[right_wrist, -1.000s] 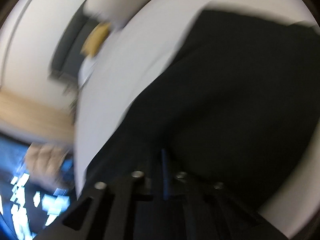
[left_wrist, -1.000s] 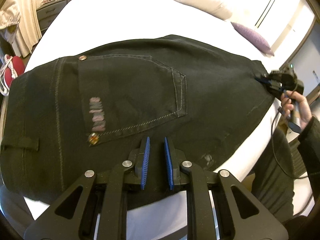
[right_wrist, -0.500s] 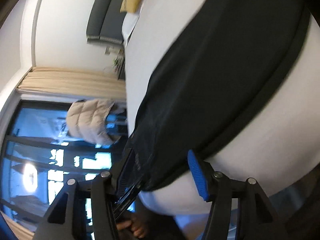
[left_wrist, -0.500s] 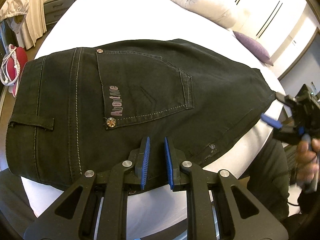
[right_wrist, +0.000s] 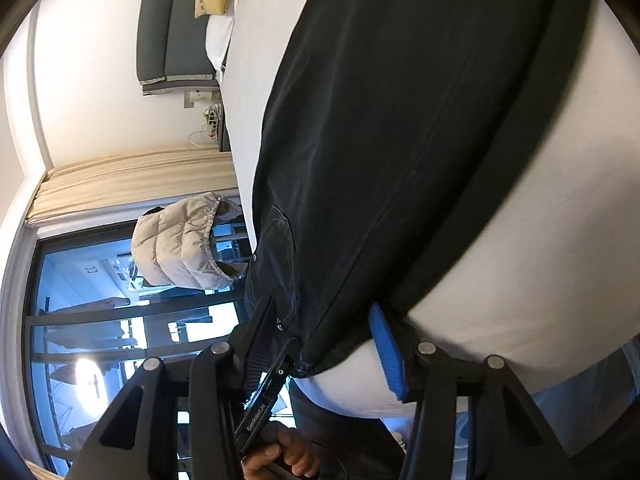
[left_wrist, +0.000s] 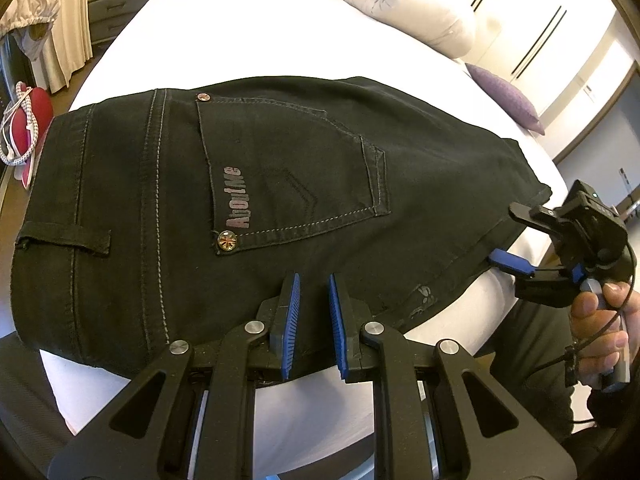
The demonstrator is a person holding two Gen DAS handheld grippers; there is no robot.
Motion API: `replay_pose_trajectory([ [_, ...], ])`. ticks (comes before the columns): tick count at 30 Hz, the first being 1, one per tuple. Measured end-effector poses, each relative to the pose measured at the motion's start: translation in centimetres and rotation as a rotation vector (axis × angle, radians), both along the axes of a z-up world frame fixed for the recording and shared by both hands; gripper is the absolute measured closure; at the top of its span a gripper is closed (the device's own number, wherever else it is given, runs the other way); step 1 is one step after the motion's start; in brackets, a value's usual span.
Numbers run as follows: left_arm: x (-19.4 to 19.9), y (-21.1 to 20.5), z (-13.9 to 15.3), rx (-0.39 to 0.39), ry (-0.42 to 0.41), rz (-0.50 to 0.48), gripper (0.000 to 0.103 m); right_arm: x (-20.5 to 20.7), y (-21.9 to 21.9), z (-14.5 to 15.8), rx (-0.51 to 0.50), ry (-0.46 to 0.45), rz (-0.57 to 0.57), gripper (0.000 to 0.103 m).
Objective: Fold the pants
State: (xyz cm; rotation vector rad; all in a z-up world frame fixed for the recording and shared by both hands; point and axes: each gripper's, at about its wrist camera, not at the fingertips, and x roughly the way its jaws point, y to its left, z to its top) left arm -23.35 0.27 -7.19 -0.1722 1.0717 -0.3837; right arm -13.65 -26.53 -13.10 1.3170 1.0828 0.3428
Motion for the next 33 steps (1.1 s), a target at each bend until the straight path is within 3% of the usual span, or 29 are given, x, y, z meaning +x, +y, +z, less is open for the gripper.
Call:
replay_pose_trajectory([
  [1, 0.1, 0.0, 0.1, -0.001, 0.001, 0.0, 0.088, 0.6, 0.7, 0.3, -0.001, 0.003, 0.007, 0.054],
  [4, 0.1, 0.1, 0.1, -0.001, 0.002, -0.001, 0.088, 1.1, 1.3, 0.2, -0.033, 0.008, 0.047, 0.076],
  [6, 0.2, 0.1, 0.1, 0.003, 0.004, -0.004, 0.088, 1.0, 1.5, -0.3, -0.056, 0.029, 0.058, 0.096],
  [7, 0.2, 0.1, 0.1, 0.008, 0.006, -0.007, 0.088, 0.8, 1.5, -0.4, -0.061, 0.033, 0.058, 0.098],
  [13, 0.0, -0.4, 0.3, 0.066, 0.013, -0.05, 0.088, -0.9, 1.4, -0.7, -0.081, 0.026, 0.045, 0.1],
  [19, -0.2, 0.0, 0.2, 0.056, 0.021, -0.044, 0.088, -0.8, 1.3, -0.4, -0.079, -0.006, 0.055, 0.099],
  [23, -0.4, 0.7, -0.2, 0.042, 0.022, -0.037, 0.088, -1.0, -0.5, -0.9, -0.007, -0.002, -0.018, 0.088],
  [25, -0.5, 0.9, -0.3, 0.044, 0.022, -0.038, 0.088, -0.9, -2.5, -0.7, -0.017, -0.011, -0.091, 0.087],
  [27, -0.5, 0.8, -0.3, 0.05, 0.021, -0.042, 0.088, -0.9, -4.4, -0.7, -0.014, -0.024, -0.153, 0.091],
  [29, -0.5, 0.9, -0.3, 0.052, 0.023, -0.044, 0.088, -1.0, -5.6, -1.0, -0.017, 0.001, -0.18, 0.1],
  [33, -0.5, 0.8, -0.2, 0.06, 0.023, -0.045, 0.088, -2.1, -5.6, -1.0, -0.052, 0.002, -0.194, 0.101],
])
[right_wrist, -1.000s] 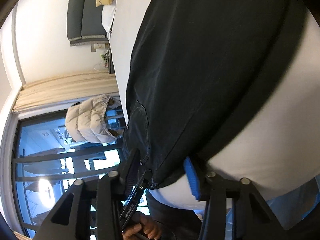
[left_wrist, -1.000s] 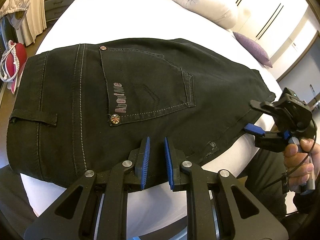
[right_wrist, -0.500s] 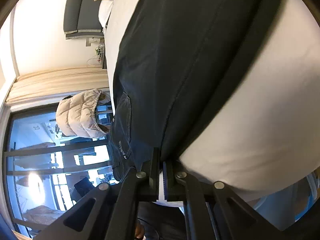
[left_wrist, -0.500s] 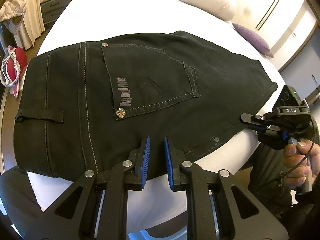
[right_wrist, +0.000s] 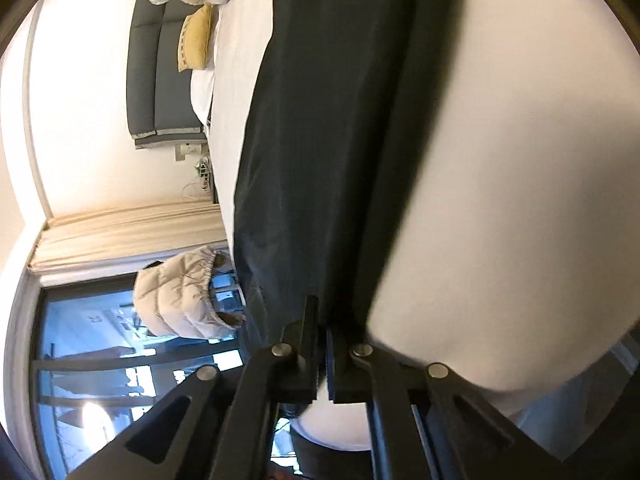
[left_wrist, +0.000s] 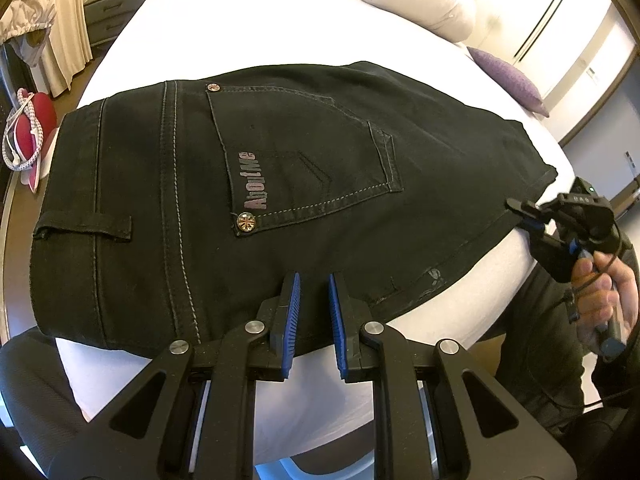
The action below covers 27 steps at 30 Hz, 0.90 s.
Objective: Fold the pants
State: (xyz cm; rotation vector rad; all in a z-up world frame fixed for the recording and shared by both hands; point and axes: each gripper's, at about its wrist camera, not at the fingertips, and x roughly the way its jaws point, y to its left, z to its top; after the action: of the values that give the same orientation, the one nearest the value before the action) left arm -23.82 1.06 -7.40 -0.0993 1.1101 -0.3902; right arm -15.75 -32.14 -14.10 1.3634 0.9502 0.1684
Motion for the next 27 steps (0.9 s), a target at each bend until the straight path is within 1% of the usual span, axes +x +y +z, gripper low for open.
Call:
replay_pose_trajectory([
  [3, 0.1, 0.0, 0.1, 0.0, 0.003, 0.0, 0.088, -0.3, -0.2, -0.3, 0.027, -0.013, -0.005, 0.101],
  [5, 0.2, 0.0, 0.1, -0.001, 0.005, -0.001, 0.088, 0.0, -0.3, 0.1, 0.015, -0.024, -0.001, 0.101],
  [7, 0.2, -0.1, 0.2, 0.003, 0.005, -0.004, 0.088, 0.2, -1.3, 0.7, -0.001, -0.042, -0.034, 0.095],
  [8, 0.2, -0.1, 0.2, 0.0, 0.006, -0.001, 0.088, 0.3, -2.2, 0.6, 0.011, -0.049, -0.057, 0.087],
  [9, 0.2, 0.0, 0.2, -0.005, 0.006, 0.003, 0.088, 0.3, -3.1, 0.4, 0.019, -0.055, -0.08, 0.083],
  [10, 0.3, 0.0, 0.2, -0.007, 0.006, 0.005, 0.088, 0.4, -4.3, 0.4, 0.01, -0.06, -0.118, 0.083],
  [11, 0.2, 0.1, 0.1, -0.007, 0.006, 0.005, 0.088, 0.4, -4.9, 0.5, 0.005, -0.066, -0.14, 0.084],
  [12, 0.2, 0.1, 0.1, -0.005, 0.006, 0.005, 0.088, 0.4, -6.0, 0.6, 0.002, -0.075, -0.174, 0.087],
  [13, 0.2, 0.2, 0.1, -0.003, 0.006, 0.003, 0.088, 0.4, -6.7, 0.5, -0.002, -0.068, -0.186, 0.093],
  [14, 0.2, 0.2, 0.1, -0.001, 0.006, 0.001, 0.088, 0.2, -7.5, 0.3, -0.009, -0.048, -0.204, 0.101],
  [15, 0.2, 0.2, 0.1, -0.001, 0.007, 0.001, 0.088, -0.2, -8.3, -0.2, 0.012, -0.046, -0.222, 0.102],
  [17, 0.2, 0.1, 0.1, -0.001, 0.006, 0.001, 0.088, -0.9, -9.0, -0.5, 0.016, -0.046, -0.235, 0.102],
  [21, 0.3, 0.1, 0.0, 0.003, 0.008, 0.002, 0.088, -1.2, -8.5, -0.2, 0.015, -0.075, -0.228, 0.102],
  [22, 0.3, 0.1, 0.0, 0.004, 0.008, 0.001, 0.088, -1.1, -8.7, 0.0, 0.017, -0.076, -0.235, 0.101],
  [24, 0.4, 0.0, 0.0, 0.007, 0.011, -0.003, 0.088, -1.1, -10.0, 0.1, 0.019, -0.087, -0.269, 0.092],
  [25, 0.4, 0.0, 0.0, 0.009, 0.011, -0.005, 0.088, -1.0, -10.6, 0.3, 0.008, -0.098, -0.338, 0.089],
  [26, 0.4, 0.0, 0.0, 0.011, 0.011, -0.006, 0.088, -0.9, -11.6, 0.7, -0.007, -0.108, -0.366, 0.082],
  [27, 0.5, -0.1, 0.0, 0.012, 0.011, -0.005, 0.088, -0.7, -12.9, 1.0, -0.021, -0.123, -0.396, 0.078],
])
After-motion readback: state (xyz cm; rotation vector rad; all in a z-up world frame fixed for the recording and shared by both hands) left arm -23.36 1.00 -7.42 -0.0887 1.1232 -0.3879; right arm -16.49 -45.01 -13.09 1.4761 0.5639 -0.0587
